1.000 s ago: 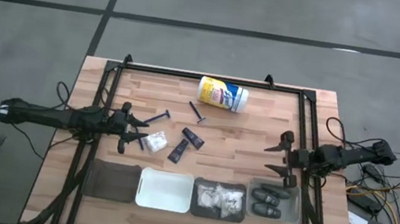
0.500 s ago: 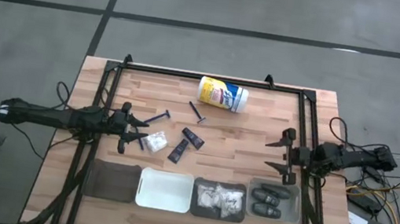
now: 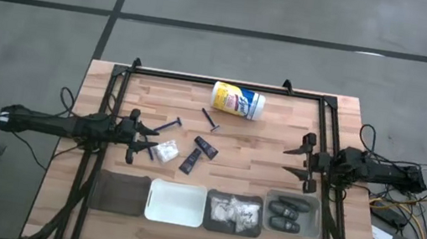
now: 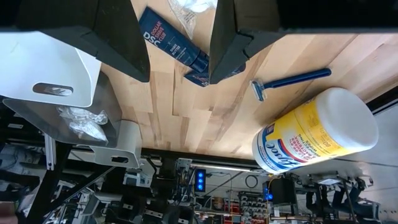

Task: Pick & Place Travel size toiletries
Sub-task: Put the blue razor into the white bin

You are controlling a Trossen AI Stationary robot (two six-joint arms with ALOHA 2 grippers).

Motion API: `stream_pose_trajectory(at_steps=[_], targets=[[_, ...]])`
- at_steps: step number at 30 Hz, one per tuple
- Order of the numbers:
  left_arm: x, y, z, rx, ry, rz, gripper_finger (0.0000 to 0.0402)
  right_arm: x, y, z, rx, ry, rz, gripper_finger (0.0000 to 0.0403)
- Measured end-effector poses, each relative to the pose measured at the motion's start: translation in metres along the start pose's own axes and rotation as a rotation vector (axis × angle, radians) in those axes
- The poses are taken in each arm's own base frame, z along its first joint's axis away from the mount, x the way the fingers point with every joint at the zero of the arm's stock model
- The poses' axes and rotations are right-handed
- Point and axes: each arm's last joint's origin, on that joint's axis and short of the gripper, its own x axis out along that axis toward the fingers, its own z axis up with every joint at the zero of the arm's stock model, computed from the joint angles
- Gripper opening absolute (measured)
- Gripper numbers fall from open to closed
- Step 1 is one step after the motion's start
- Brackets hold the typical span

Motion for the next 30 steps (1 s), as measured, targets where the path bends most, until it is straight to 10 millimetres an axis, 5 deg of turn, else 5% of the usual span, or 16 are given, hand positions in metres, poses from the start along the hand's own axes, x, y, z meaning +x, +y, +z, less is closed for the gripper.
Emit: stream_pose_trajectory(at_steps=[8, 17, 30], targets=[[0.0, 0.0, 0.0, 0.0, 0.0, 0.0, 0.0171, -0.006, -0.002, 0.018, 0.069, 0.031, -0.023, 0.0204], [0.0, 0.0, 0.0, 0.0, 0.0, -0.001, 0.0171, 0.003, -0.001, -0.005, 0.013, -0.093, -0.068, 0.0189], [0.0, 0.0, 0.0, 0.0, 0.0, 0.0, 0.0171, 0.005, 0.001, -0.019, 0.078, 0.057, -0.04, 0.0166]])
